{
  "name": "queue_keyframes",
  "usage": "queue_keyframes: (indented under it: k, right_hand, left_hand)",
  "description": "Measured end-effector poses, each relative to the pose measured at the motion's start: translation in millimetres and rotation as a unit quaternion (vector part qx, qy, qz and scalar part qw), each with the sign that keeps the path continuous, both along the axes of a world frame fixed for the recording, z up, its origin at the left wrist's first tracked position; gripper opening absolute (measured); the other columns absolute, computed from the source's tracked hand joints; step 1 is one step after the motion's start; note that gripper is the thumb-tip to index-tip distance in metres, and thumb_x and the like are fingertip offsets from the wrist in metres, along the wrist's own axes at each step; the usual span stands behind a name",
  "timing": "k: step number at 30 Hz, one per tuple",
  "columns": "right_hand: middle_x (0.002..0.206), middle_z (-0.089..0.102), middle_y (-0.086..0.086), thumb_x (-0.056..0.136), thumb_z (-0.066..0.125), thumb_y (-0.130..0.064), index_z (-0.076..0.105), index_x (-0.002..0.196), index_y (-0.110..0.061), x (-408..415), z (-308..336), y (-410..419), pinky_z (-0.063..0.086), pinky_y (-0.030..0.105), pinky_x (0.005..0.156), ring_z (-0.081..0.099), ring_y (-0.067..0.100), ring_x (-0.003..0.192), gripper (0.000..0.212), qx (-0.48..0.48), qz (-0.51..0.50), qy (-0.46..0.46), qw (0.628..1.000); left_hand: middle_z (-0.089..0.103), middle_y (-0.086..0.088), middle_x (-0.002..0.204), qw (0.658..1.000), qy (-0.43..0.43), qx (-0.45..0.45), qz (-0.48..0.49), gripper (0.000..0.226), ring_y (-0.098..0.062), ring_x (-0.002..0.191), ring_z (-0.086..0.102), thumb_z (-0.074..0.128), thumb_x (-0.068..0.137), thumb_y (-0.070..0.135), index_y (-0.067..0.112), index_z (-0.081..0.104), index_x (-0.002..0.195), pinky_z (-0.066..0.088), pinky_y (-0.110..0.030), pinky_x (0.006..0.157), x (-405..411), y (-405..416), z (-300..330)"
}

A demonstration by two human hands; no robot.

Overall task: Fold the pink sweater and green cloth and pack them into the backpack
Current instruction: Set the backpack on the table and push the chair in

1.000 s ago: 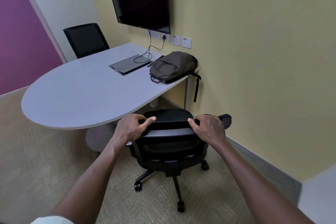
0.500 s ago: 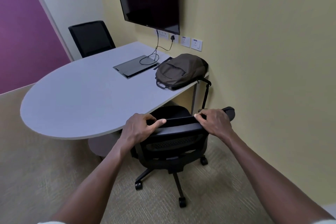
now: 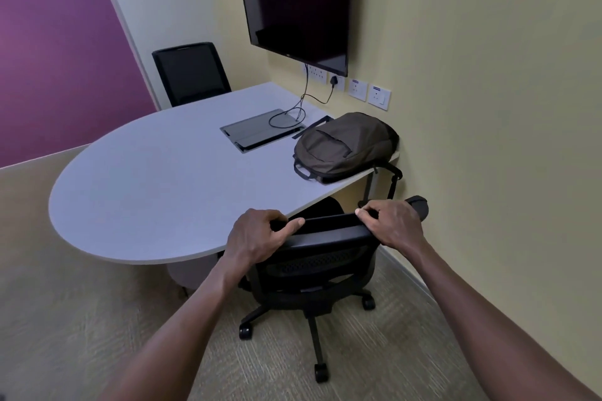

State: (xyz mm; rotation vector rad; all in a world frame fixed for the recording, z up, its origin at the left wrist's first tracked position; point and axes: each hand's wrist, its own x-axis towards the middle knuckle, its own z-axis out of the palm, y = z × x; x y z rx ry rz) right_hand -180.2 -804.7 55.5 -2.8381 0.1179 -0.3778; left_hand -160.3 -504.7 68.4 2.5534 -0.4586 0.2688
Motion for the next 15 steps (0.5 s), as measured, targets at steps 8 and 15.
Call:
queue_keyframes:
  k: [8, 15]
  right_hand:
    - [0.089, 0.074, 0.001, 0.092, 0.047, -0.059, 0.076, 0.100, -0.029, 60.9, 6.4, -47.1, 0.039, 0.031, 0.080, 0.064, 0.022, 0.090, 0.042, -0.002, 0.061, -0.012, 0.998]
    - [0.082, 0.072, 0.001, 0.092, 0.047, -0.057, 0.076, 0.090, -0.025, 104.3, 8.3, -83.0, 0.040, 0.032, 0.080, 0.064, 0.022, 0.084, 0.043, 0.002, 0.102, -0.018, 0.995]
  left_hand:
    - [0.072, 0.019, 0.083, 0.998, -0.009, 0.031, 0.053, 0.069, -0.001, 0.077, 0.063, 0.036, 0.077, 0.089, 0.033, 0.074, 0.092, 0.054, -0.030, 0.069, 28.0, -50.2, -3.0]
    - [0.070, 0.012, 0.113, 0.992, 0.046, 0.118, 0.029, 0.083, -0.011, 0.102, 0.063, 0.040, 0.070, 0.094, 0.035, 0.061, 0.125, 0.053, -0.034, 0.084, 43.6, -90.3, 3.1]
